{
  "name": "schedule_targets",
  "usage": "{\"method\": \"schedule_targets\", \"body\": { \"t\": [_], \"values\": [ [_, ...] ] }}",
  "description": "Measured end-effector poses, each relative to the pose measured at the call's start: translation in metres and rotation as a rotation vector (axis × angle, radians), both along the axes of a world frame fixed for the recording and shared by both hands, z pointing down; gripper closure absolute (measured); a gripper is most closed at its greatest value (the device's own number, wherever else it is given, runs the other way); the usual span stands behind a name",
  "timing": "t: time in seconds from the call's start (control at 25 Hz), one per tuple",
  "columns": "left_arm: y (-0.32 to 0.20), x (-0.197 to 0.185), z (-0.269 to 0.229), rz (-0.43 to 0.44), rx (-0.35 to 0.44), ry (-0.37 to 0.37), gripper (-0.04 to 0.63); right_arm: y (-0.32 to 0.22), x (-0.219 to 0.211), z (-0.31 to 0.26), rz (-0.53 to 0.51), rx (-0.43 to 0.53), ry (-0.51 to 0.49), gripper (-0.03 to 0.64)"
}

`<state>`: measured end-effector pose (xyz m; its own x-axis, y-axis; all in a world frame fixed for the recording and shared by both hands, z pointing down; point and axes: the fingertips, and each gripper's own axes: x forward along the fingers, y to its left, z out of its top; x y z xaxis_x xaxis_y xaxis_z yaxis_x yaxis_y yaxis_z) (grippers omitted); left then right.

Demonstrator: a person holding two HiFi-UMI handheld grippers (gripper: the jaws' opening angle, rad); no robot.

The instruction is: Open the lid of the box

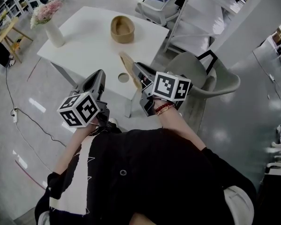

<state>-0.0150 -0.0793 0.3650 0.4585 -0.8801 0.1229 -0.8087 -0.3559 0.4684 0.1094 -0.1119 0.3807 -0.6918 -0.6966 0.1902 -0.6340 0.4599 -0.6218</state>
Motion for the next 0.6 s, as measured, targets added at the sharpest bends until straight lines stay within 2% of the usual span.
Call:
{"method": "schedule_targets", "body": {
  "t": [0.6],
  "values": [
    [-0.0019, -0.0028, -0.0028, -0.011, 0.003, 0.001, 0.585, -0.004, -0.0025, 0.0011, -0.009, 0.015, 0.049, 0.54]
  ]
}}
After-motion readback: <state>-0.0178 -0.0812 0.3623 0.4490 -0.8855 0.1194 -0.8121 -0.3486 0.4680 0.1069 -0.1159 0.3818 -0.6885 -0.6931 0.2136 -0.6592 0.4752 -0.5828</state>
